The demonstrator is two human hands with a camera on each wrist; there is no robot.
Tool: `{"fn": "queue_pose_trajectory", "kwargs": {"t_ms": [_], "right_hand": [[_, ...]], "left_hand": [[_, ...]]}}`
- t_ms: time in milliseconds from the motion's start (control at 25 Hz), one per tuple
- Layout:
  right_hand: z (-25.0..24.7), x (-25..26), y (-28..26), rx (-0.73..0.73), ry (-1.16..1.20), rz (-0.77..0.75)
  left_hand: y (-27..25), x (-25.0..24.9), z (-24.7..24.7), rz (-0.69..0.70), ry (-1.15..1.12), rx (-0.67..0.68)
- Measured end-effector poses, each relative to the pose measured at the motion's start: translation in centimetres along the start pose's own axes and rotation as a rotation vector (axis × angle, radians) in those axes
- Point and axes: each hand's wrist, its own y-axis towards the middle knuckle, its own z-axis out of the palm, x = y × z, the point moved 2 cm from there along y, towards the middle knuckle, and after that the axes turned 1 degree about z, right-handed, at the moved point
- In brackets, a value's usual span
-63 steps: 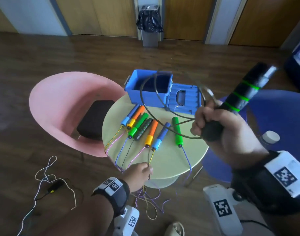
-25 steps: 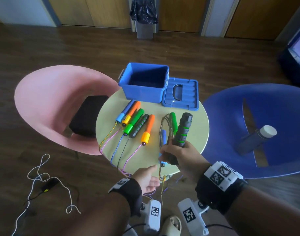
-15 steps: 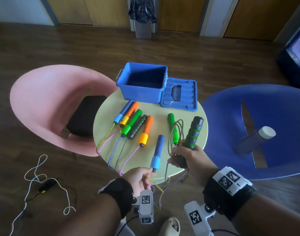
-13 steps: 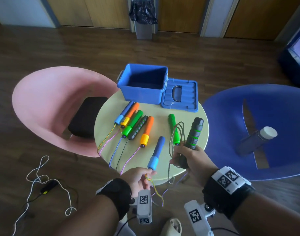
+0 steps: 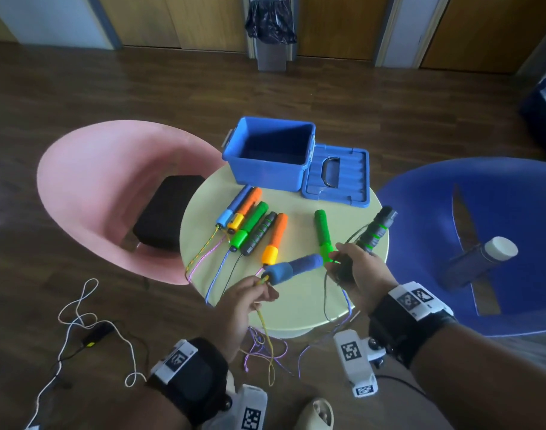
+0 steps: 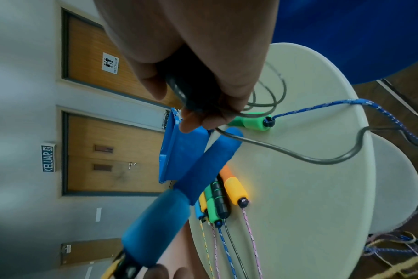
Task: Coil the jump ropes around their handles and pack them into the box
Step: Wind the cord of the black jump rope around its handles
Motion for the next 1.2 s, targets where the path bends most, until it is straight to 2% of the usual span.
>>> {"fn": "queue_pose_trajectory", "kwargs": {"t_ms": [120,240,400,520,640,800,920,1040,1200], "right_hand": [[-0.6,0.5,-0.2,0.042,-0.103,-0.034],[-1.0,1.0,-1.3,0.175,-0.243,-0.025],[-2.1,1.1,-3.1,0.335,-0.358,0.094],[-2.8,1.0,-4.3,0.406,-0.396,0.166],[-3.1,1.2,-5.5,0.465,-0.403,0.16],[-3.6,1.9,-6.9,0.543,-0.415,0.123],[-4.2,2.4,-7.9,0.576,-0.413,0.095],[-4.6,2.6,-8.5,0.592,-0.402,0.075],[-4.7,2.7,-9.0,0.584,-0.399,0.035]], "left_hand": [[0.8,-0.2,-0.7,0.009,-0.084,-0.013],[2.1,-0.4,-0.8,-0.039,0.027,0.032],[4.5,0.0,-0.7,-0.05,0.256,0.099],[6.6,1.0,0.0,-0.106,0.382,0.154],[8.2,2.4,1.1,-0.116,0.427,0.202],[9.9,4.6,1.7,-0.125,0.592,0.154],[10.7,6.4,1.5,-0.112,0.851,0.115],[10.8,7.5,0.9,-0.162,1.025,0.101],[10.9,7.9,0.3,-0.245,1.0,0.075]]}}
